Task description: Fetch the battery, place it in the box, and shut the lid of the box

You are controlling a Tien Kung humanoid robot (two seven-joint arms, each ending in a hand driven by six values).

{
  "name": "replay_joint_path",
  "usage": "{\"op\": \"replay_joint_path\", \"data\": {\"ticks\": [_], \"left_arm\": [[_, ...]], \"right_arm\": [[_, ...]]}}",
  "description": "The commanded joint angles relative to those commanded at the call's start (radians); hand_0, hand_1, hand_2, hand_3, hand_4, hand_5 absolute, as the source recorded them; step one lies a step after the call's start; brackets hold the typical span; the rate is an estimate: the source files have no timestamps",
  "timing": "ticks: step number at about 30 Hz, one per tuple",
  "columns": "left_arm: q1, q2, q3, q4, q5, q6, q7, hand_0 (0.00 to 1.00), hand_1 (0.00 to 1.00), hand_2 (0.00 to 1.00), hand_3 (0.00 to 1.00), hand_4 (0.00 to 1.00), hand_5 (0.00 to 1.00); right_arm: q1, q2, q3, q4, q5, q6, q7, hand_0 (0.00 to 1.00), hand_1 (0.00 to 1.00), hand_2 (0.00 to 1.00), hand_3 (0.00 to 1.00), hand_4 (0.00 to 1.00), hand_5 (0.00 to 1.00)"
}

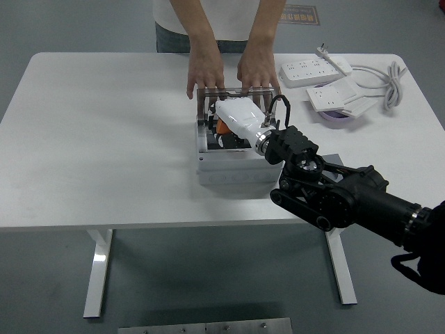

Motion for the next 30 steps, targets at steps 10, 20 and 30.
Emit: {"op": "replay_joint_path", "data": {"ticks": [10, 20, 30], "left_arm": [[-0.008, 0.001, -0.001, 0.001, 0.002, 0.001, -0.002, 0.459, 0.650, 0.656, 0.675, 0.788, 0.697], [-0.010, 0.001, -0.002, 0.000, 0.004, 0.001, -0.002, 0.459, 0.650, 0.655, 0.675, 0.787, 0.696], [-0.014, 0.000, -0.001, 0.001, 0.005, 0.000, -0.002, 0.459, 0.649, 0.655, 0.675, 0.786, 0.698]], "right_arm": [[0.009, 0.002, 0.009, -0.024, 0.037, -0.035, 0.038, 0.073, 0.200, 0.286, 0.302, 0.002, 0.002], [0.003, 0.010, 0.006, -0.034, 0.066, -0.063, 0.052, 0.149, 0.234, 0.286, 0.326, 0.113, 0.060], [0.003, 0.009, 0.008, -0.042, 0.086, -0.075, 0.059, 0.289, 0.326, 0.394, 0.491, 0.629, 0.345]]}}
